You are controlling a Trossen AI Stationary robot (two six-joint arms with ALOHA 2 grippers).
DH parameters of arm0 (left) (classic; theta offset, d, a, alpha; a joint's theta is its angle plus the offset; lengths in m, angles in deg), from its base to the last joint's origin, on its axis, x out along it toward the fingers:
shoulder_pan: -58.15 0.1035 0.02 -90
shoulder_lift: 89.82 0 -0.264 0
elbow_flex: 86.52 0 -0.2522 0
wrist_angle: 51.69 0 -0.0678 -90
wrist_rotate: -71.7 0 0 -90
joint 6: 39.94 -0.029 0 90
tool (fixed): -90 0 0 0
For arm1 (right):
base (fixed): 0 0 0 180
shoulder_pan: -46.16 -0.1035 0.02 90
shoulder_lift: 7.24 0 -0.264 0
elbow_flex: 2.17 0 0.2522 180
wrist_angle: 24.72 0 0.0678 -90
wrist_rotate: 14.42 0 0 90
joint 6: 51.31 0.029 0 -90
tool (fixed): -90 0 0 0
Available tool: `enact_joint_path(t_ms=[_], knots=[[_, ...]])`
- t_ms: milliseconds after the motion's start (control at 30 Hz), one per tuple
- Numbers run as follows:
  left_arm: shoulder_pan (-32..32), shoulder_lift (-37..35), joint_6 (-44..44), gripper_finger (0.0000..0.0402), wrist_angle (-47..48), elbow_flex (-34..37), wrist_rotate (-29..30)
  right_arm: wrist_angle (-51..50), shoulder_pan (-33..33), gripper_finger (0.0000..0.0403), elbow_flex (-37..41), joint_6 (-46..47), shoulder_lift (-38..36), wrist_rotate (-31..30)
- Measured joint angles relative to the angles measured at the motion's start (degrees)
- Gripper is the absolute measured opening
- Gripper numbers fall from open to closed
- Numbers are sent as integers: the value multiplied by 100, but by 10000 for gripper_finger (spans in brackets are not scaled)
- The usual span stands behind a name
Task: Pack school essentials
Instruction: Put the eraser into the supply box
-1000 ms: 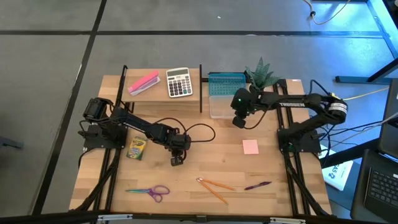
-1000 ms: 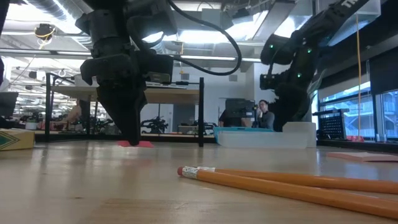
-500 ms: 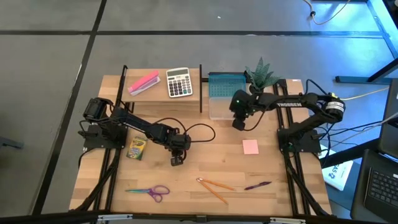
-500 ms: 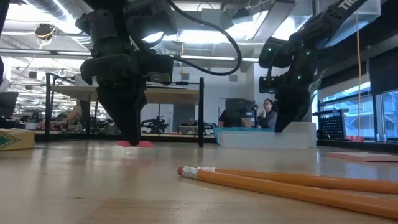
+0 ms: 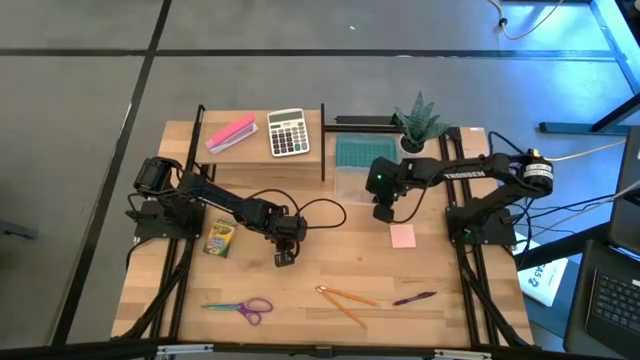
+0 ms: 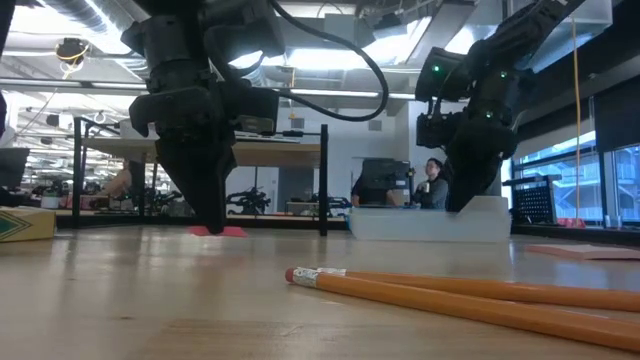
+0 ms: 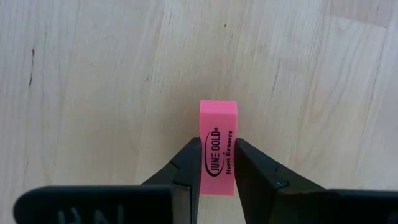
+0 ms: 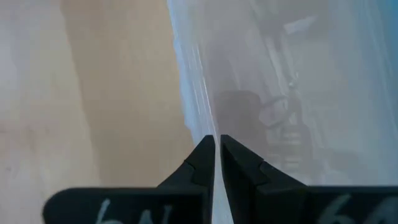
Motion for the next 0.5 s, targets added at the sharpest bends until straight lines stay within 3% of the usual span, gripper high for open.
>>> enact_joint_path(t_ms=[500], knots=[[-2,0,2,72,0,0,0,-30,-1060,30,0,659,0,0]])
